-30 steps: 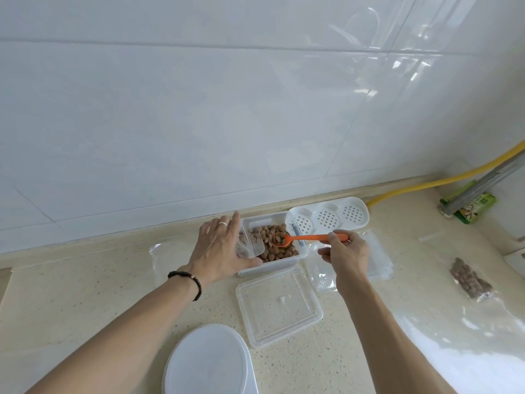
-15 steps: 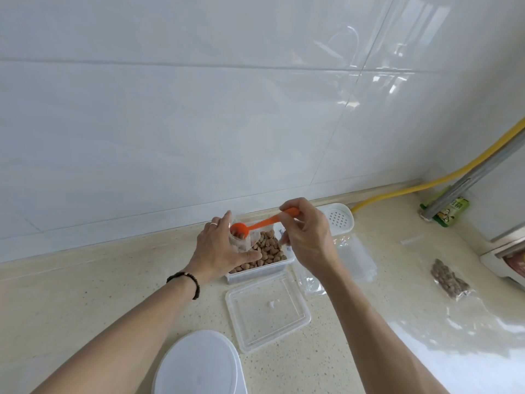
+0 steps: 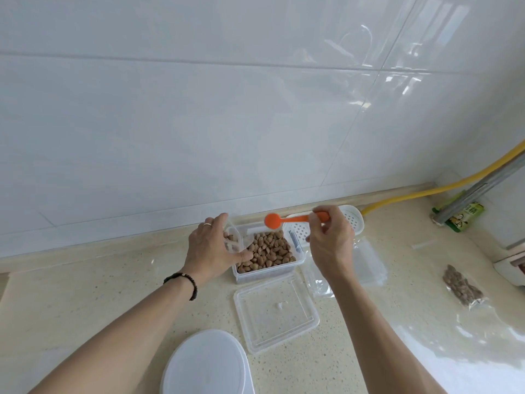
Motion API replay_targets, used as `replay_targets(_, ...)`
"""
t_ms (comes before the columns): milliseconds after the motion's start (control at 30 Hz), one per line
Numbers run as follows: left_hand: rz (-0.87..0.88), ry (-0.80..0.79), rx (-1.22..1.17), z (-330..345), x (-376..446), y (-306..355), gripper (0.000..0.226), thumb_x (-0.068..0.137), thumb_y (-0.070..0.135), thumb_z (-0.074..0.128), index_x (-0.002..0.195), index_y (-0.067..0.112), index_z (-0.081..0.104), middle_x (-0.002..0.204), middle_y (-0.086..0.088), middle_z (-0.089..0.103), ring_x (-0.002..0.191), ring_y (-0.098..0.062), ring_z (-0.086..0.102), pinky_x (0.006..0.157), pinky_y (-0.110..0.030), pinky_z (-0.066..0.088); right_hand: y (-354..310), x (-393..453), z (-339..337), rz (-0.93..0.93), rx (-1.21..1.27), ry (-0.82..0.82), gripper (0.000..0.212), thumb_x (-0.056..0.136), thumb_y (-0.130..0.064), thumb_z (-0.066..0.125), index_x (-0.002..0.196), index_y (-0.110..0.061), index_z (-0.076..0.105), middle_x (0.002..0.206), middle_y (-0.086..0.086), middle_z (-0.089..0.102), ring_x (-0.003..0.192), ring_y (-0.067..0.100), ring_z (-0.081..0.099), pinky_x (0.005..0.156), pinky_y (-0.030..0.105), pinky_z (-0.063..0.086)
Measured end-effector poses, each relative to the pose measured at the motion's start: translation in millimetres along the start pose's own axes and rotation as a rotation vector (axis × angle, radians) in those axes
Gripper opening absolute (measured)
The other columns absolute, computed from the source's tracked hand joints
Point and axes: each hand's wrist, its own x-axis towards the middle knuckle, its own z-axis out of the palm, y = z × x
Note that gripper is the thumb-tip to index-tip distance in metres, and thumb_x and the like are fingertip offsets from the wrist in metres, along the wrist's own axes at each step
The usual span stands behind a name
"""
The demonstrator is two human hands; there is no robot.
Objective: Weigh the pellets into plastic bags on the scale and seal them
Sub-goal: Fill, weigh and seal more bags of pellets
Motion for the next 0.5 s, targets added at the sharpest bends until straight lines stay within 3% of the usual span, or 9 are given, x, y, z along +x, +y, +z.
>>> replay_targets(100, 0.038, 0.020, 0.060, -4.0, -4.6, -10.1, 0.102, 0.056, 0.068, 0.078, 0.137, 0.021, 0.037, 0.112, 0.001, 0.053, 0.109, -0.022, 0.049, 0.099, -0.039, 0.035, 35.7, -5.8, 8.9, 0.112, -0.117, -0.033, 0.007, 0.097, -0.015, 0.052, 0.095, -0.016, 0.059, 0.078, -0.005, 0.065, 0.060, 0.022, 0.064, 0.057, 0.043, 0.055)
replay_targets(200, 0.079, 0.023, 0.098, -2.7, -5.8, -18.8, 0.104, 0.050, 0.077, 0.071, 0.133, 0.024, 0.038, 0.106, 0.003, 0.055, 0.106, -0.021, 0.050, 0.100, -0.040, 0.036, 52.8, -12.9, 19.6, 0.218, -0.147, -0.104, 0.008, 0.098, -0.015, 0.050, 0.096, -0.016, 0.058, 0.082, -0.002, 0.067, 0.059, 0.021, 0.066, 0.053, 0.032, 0.053)
replay_targets(267, 0.096, 0.015, 0.119, -0.4, -6.0, -22.5, 0.104, 0.046, 0.084, 0.060, 0.130, 0.025, 0.038, 0.104, 0.004, 0.056, 0.105, -0.020, 0.051, 0.100, -0.041, 0.036, 54.1, -16.7, 27.7, 0.307, -0.080, -0.172, 0.008, 0.099, -0.014, 0.050, 0.098, -0.015, 0.058, 0.081, -0.001, 0.067, 0.054, 0.019, 0.067, 0.047, 0.023, 0.049)
replay_targets(333, 0.100, 0.005, 0.119, 1.8, -5.9, -25.4, 0.105, 0.047, 0.084, 0.059, 0.132, 0.025, 0.037, 0.109, 0.002, 0.055, 0.106, -0.021, 0.050, 0.103, -0.042, 0.034, 53.6, -18.2, 34.0, 0.399, 0.007, -0.197, 0.007, 0.099, -0.014, 0.052, 0.099, -0.013, 0.058, 0.080, 0.004, 0.068, 0.050, 0.017, 0.066, 0.049, 0.029, 0.052)
replay_targets(500, 0.095, -0.006, 0.141, 4.0, -5.3, -28.2, 0.112, 0.048, 0.084, 0.058, 0.141, 0.026, 0.033, 0.109, 0.001, 0.056, 0.111, -0.021, 0.048, 0.106, -0.044, 0.031, 56.8, -13.7, 33.4, 0.607, 0.210, -0.101, 0.008, 0.099, -0.009, 0.053, 0.104, -0.009, 0.058, 0.089, 0.013, 0.069, 0.046, 0.016, 0.058, 0.046, 0.026, 0.048)
